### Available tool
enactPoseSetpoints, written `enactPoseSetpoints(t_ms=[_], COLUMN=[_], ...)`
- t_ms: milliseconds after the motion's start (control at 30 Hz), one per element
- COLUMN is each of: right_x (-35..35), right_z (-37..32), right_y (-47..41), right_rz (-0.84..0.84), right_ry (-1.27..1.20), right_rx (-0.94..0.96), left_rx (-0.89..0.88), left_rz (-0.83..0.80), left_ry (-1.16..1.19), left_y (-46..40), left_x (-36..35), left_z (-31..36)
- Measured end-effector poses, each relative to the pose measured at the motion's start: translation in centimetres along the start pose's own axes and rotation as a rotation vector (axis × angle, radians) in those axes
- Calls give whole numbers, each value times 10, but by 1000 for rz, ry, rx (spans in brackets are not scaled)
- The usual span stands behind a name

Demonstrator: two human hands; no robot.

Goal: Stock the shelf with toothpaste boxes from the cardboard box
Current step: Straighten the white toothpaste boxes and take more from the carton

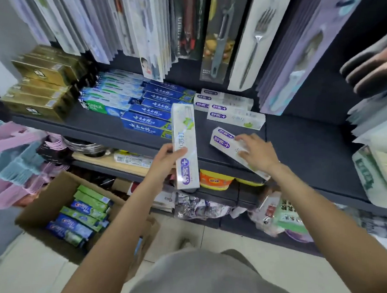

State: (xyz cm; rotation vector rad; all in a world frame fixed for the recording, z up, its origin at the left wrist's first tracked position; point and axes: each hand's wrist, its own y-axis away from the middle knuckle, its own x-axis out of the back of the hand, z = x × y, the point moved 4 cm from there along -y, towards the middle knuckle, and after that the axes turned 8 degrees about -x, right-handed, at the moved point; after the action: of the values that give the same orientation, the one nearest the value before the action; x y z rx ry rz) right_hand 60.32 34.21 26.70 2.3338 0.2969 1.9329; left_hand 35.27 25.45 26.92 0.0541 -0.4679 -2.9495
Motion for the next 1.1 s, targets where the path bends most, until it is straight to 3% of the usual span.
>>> enactPoseSetpoints(t_ms=[200, 400, 500, 567, 633, 700, 733, 800, 900, 967, 1100], right_x=[4, -8, 13, 20, 12, -1, -5, -8, -11, -16, -26], right_z=[-17, -29, -48, -59, -60, -47, -38, -19, 2, 12, 24], right_y=[-68, -80, -43, -15, -1, -1, -3, -8, -32, -57, -82], right_rz=[174, 87, 223, 272, 244, 76, -19, -88, 79, 199, 312], right_ry=[298, 103, -155, -53, 203, 302, 252, 24, 13, 139, 225], right_rx=[136, 257, 515, 795, 925, 817, 718, 554, 466, 383, 179], left_rx=[11, -56, -119, -161, -243, -348, -419, -575, -746, -617, -183], left_rz=[107, 251, 216, 42, -166, -296, -286, -128, 190, 232, 118], left_ry=[90, 64, -434, -884, -1177, -1358, -1407, -1361, -1209, -1222, -1281], left_y=[-4, -9, -21, -28, -34, -38, -40, -44, -49, -57, -71], left_x=[-6, -10, -5, -13, -31, -52, -60, -71, -74, -70, -62], left_z=[2, -5, -3, 3, 10, 16, 19, 25, 27, 17, -28])
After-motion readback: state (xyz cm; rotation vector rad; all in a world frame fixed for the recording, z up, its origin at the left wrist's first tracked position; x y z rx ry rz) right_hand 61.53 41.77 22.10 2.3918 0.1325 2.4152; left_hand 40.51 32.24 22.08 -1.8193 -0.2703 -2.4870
